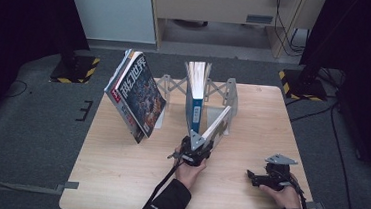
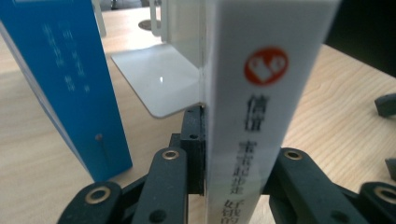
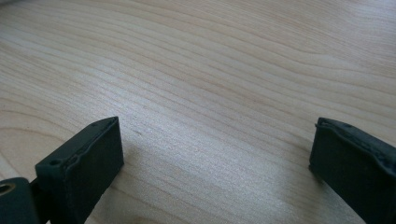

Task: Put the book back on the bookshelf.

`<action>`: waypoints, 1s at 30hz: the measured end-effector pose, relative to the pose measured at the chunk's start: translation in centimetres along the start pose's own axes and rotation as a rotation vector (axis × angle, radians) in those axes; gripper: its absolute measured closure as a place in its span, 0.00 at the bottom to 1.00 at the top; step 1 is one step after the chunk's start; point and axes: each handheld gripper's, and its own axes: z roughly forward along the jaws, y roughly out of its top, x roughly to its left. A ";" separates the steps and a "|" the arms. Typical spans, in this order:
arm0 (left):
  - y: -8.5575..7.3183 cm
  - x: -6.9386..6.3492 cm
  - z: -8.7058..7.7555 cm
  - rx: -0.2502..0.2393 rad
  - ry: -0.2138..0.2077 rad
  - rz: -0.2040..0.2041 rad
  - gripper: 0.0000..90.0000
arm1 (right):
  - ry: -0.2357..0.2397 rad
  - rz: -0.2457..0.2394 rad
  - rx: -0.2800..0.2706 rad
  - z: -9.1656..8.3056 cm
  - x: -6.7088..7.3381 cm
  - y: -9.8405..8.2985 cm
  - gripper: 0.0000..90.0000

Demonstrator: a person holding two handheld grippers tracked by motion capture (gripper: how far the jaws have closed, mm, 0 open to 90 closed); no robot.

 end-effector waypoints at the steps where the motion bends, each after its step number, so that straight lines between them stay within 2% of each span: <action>1: -0.1 0.0 0.0 0.003 -0.001 -0.001 0.81 | 0.000 -0.001 0.000 0.0 0.0 0.0 0.03; 6: -0.6 0.2 0.2 -0.005 -0.012 -0.020 0.80 | -0.001 0.002 -0.001 0.0 0.0 0.0 0.03; 16: -0.8 -0.2 1.0 -0.040 -0.012 -0.022 0.79 | -0.004 0.003 0.000 0.0 0.1 0.0 0.03; 18: -0.8 -0.1 1.1 -0.034 -0.024 -0.025 0.76 | -0.004 0.003 0.000 0.0 0.1 0.0 0.03; 21: -1.1 -0.2 0.9 -0.026 -0.028 0.004 0.67 | -0.004 0.004 0.001 0.0 0.1 0.0 0.03; 24: -1.4 -0.2 0.0 -0.043 -0.041 0.003 0.65 | -0.004 0.004 0.001 0.0 0.1 0.0 0.03; 27: -1.5 -0.1 -0.8 -0.060 -0.040 0.006 0.67 | -0.004 0.004 0.001 0.0 0.1 0.0 0.03; 29: -1.5 -0.1 -1.3 -0.060 -0.034 0.012 0.73 | -0.005 0.004 0.001 0.0 0.1 0.0 0.03; 30: -1.5 0.0 -1.4 -0.059 -0.049 0.011 0.77 | -0.005 0.004 0.001 0.0 0.1 0.0 0.03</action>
